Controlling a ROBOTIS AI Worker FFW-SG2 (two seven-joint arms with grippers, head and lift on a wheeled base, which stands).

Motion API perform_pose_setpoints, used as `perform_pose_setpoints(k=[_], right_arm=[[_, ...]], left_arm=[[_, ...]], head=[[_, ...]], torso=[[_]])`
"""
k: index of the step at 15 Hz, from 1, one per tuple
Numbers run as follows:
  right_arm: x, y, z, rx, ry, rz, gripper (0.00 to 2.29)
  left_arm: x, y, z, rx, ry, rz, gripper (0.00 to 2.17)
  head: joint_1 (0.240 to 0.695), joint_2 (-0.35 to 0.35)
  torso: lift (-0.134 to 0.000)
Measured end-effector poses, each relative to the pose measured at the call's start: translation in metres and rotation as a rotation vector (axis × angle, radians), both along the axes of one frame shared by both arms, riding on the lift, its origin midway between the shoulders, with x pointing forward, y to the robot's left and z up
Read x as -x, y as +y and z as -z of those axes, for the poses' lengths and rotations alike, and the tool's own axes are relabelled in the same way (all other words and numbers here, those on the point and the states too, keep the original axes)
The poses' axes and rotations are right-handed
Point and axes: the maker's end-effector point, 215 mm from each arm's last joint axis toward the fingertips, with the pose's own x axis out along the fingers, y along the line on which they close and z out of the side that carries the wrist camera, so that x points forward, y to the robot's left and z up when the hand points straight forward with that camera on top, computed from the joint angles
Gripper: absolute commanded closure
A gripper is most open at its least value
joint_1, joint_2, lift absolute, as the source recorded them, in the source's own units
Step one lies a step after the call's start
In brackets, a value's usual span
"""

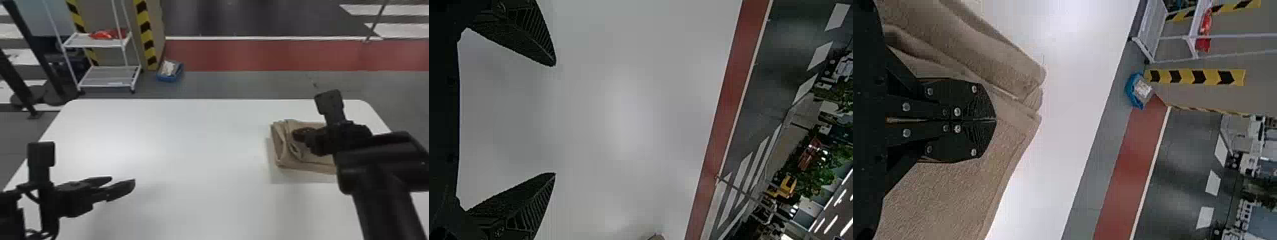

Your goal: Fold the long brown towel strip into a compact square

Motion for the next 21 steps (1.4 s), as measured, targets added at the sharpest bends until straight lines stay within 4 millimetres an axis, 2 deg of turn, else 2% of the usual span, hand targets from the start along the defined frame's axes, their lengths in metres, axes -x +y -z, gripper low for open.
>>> perform_pose_setpoints(k=[1,7,12,16,19,21], right_arm=[[0.0,0.015,0.004,0.009,0.003,-0.037,2.11],[0.022,0.073,0.038,0.022,0.072,-0.173,2.11],[0.06,0.149,0.053,0.009,0.096,-0.335,2.11],[0.102,0.21,0.06,0.006,0.112,-0.454,2.11],[0.12,0.229,0.055,-0.002,0.115,-0.482,2.11],[0.13,0.238,0.044,-0.041,0.118,-0.519,2.1]], left_arm=[[0.0,0.0,0.0,0.0,0.0,0.0,0.1],[0.001,0.002,0.0,-0.002,0.001,-0.001,0.1],[0.0,0.006,-0.003,-0.011,-0.006,-0.005,0.1],[-0.001,0.013,-0.005,-0.024,-0.012,-0.014,0.1],[-0.007,0.016,-0.01,-0.035,-0.033,-0.017,0.1],[-0.011,0.018,-0.012,-0.037,-0.04,-0.019,0.1]], head=[[0.695,0.062],[0.695,0.128],[0.695,0.215],[0.695,0.305],[0.695,0.335],[0.695,0.348]], torso=[[-0.125],[-0.125],[-0.125],[-0.125],[-0.125],[-0.125]])
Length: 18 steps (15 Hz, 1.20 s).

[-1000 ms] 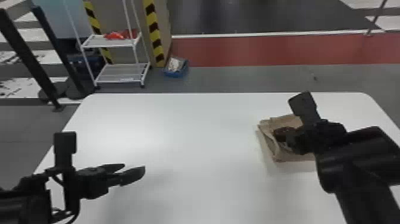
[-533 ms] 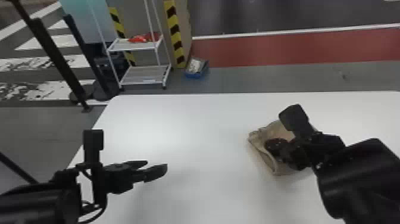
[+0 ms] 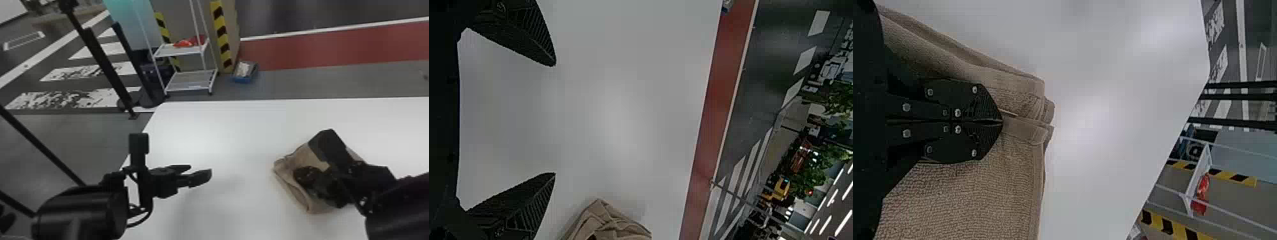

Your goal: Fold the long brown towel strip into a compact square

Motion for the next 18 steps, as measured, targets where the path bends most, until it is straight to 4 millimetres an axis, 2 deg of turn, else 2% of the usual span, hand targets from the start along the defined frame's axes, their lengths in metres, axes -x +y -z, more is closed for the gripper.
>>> perform_pose_setpoints(k=[1,2,4,6,8,11,14,16,18], right_arm=[[0.03,0.021,-0.015,-0.106,0.083,-0.125,2.11],[0.026,0.018,-0.031,-0.146,0.073,-0.099,2.1],[0.033,0.004,-0.061,-0.224,0.112,-0.054,2.11],[0.034,-0.018,-0.072,-0.241,0.116,0.0,2.11],[0.034,-0.039,-0.073,-0.245,0.122,0.044,2.11],[0.054,-0.058,-0.08,-0.278,0.168,0.064,2.11],[0.073,-0.086,-0.088,-0.309,0.189,0.105,2.11],[0.081,-0.104,-0.084,-0.304,0.205,0.136,2.11],[0.08,-0.119,-0.073,-0.265,0.215,0.172,2.11]], left_arm=[[-0.002,0.0,0.0,0.002,0.0,-0.001,0.1],[-0.003,0.0,0.001,0.004,0.0,-0.001,0.1],[-0.006,0.0,0.0,0.007,-0.001,-0.001,0.1],[-0.009,0.002,0.001,0.008,-0.001,-0.002,0.1],[-0.012,0.001,0.0,0.011,-0.003,0.0,0.1],[-0.014,0.002,0.0,0.011,-0.006,-0.002,0.1],[-0.016,0.005,0.0,0.011,-0.013,-0.007,0.1],[-0.019,0.003,0.001,0.013,-0.014,-0.004,0.1],[-0.021,-0.001,0.004,0.016,-0.014,0.002,0.1]], head=[[0.695,0.35],[0.695,0.35],[0.695,0.35],[0.695,0.35],[0.695,0.329],[0.695,0.308],[0.695,0.283],[0.695,0.267],[0.695,0.246]], torso=[[-0.125],[-0.125],[-0.125],[-0.125],[-0.125],[-0.125],[-0.125],[-0.125],[-0.125]])
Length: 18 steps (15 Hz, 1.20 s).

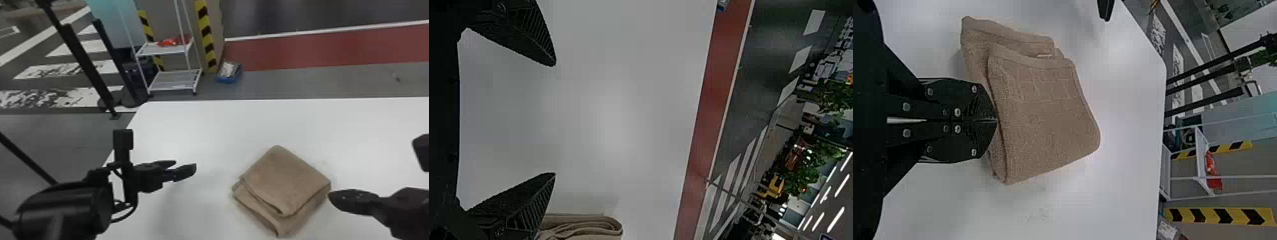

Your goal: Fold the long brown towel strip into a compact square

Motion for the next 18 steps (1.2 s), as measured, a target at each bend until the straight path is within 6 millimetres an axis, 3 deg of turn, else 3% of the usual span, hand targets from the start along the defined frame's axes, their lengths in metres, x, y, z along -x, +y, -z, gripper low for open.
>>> perform_pose_setpoints(k=[5,8,13,18], right_arm=[[-0.023,-0.009,0.044,0.124,0.054,0.001,2.1],[-0.049,-0.009,0.061,0.206,0.049,0.006,2.1],[-0.104,-0.019,0.069,0.326,-0.027,0.028,2.11],[-0.149,-0.01,0.065,0.388,-0.118,0.01,2.11]], left_arm=[[0.002,-0.002,0.004,0.002,0.007,0.003,0.1],[0.005,-0.002,0.006,0.004,0.011,0.004,0.1],[0.007,-0.002,0.007,0.007,0.013,0.003,0.1],[0.009,-0.002,0.008,0.009,0.016,0.004,0.1]], head=[[0.695,0.217],[0.695,0.214],[0.695,0.19],[0.695,0.187]], torso=[[-0.125],[-0.125],[-0.125],[-0.125]])
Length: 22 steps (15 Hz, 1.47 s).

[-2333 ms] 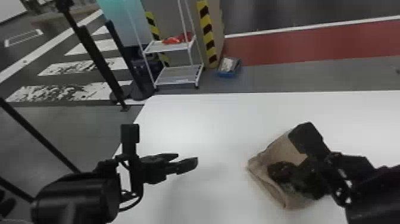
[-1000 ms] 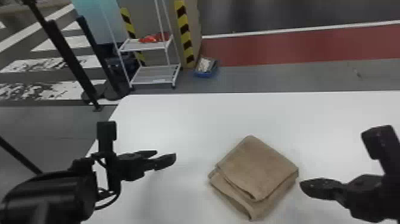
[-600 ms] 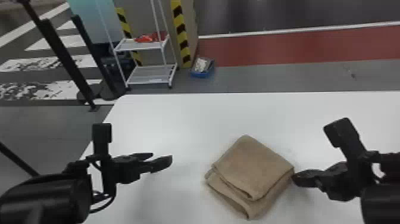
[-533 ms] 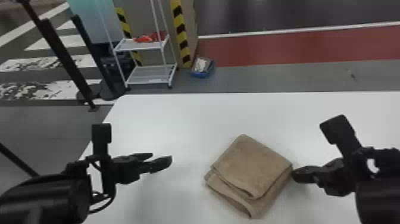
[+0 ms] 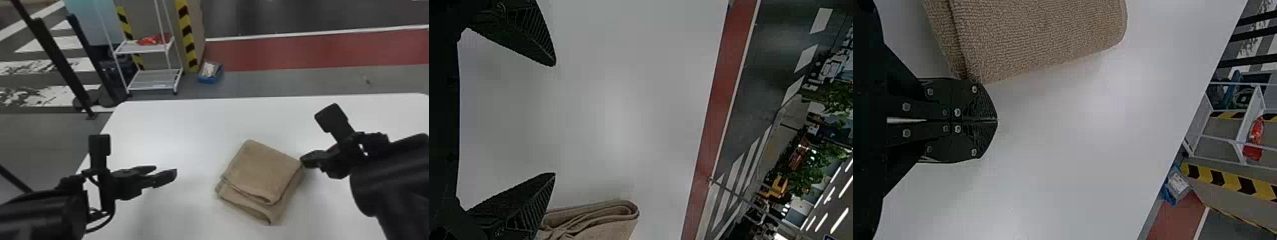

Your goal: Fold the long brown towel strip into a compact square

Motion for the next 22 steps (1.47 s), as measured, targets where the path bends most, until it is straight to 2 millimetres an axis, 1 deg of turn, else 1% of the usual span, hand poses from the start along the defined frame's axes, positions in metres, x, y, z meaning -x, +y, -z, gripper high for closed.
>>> perform_pose_setpoints(k=[2,4,5,8,9,11,12,13,14,15,16,17,19,21,22], right_arm=[[-0.002,0.013,-0.001,0.002,-0.008,-0.028,2.11],[0.006,0.024,-0.001,0.012,-0.007,-0.048,2.11],[0.01,0.024,-0.003,0.017,-0.009,-0.043,2.11],[0.018,0.004,-0.027,-0.002,-0.029,0.037,2.1],[0.023,-0.002,-0.036,-0.02,-0.032,0.062,2.1],[0.041,-0.003,-0.046,-0.069,-0.007,0.087,2.11],[0.056,0.001,-0.047,-0.096,0.02,0.092,2.11],[0.071,0.008,-0.045,-0.116,0.052,0.089,2.11],[0.083,0.013,-0.044,-0.123,0.073,0.087,2.11],[0.094,0.017,-0.04,-0.123,0.094,0.09,2.1],[0.099,0.018,-0.037,-0.118,0.107,0.094,2.1],[0.1,0.02,-0.035,-0.112,0.113,0.093,2.1],[0.097,0.027,-0.021,-0.072,0.121,0.069,2.1],[0.086,0.031,-0.006,-0.013,0.102,0.038,2.11],[0.077,0.033,-0.002,0.009,0.083,0.022,2.1]], left_arm=[[0.002,0.002,0.001,-0.001,0.002,-0.002,0.1],[0.003,0.005,0.001,-0.005,0.003,-0.006,0.1],[0.003,0.007,0.0,-0.007,0.002,-0.006,0.1],[0.002,0.009,-0.001,-0.009,0.0,-0.005,0.1],[0.001,0.007,-0.001,-0.008,-0.001,-0.001,0.1],[-0.002,0.004,-0.002,-0.006,-0.003,0.006,0.1],[-0.003,0.002,-0.002,-0.005,-0.004,0.009,0.1],[-0.003,0.002,-0.002,-0.005,-0.004,0.01,0.1],[-0.003,0.002,-0.002,-0.005,-0.004,0.01,0.1],[-0.004,0.003,-0.002,-0.006,-0.003,0.008,0.1],[-0.004,0.004,-0.002,-0.006,-0.002,0.007,0.1],[-0.003,0.004,-0.001,-0.006,-0.001,0.006,0.1],[-0.003,0.002,0.0,-0.003,0.001,0.006,0.1],[-0.003,0.0,0.001,-0.001,0.002,0.007,0.1],[-0.002,0.002,0.002,-0.001,0.004,0.004,0.1]], head=[[0.695,0.197],[0.695,0.214],[0.695,0.224],[0.695,0.206],[0.695,0.2],[0.695,0.196],[0.695,0.198],[0.695,0.214],[0.695,0.223],[0.695,0.23],[0.695,0.234],[0.695,0.236],[0.695,0.243],[0.695,0.244],[0.695,0.244]], torso=[[-0.125],[-0.125],[-0.125],[-0.125],[-0.125],[-0.125],[-0.125],[-0.125],[-0.125],[-0.125],[-0.125],[-0.125],[-0.125],[-0.125],[-0.125]])
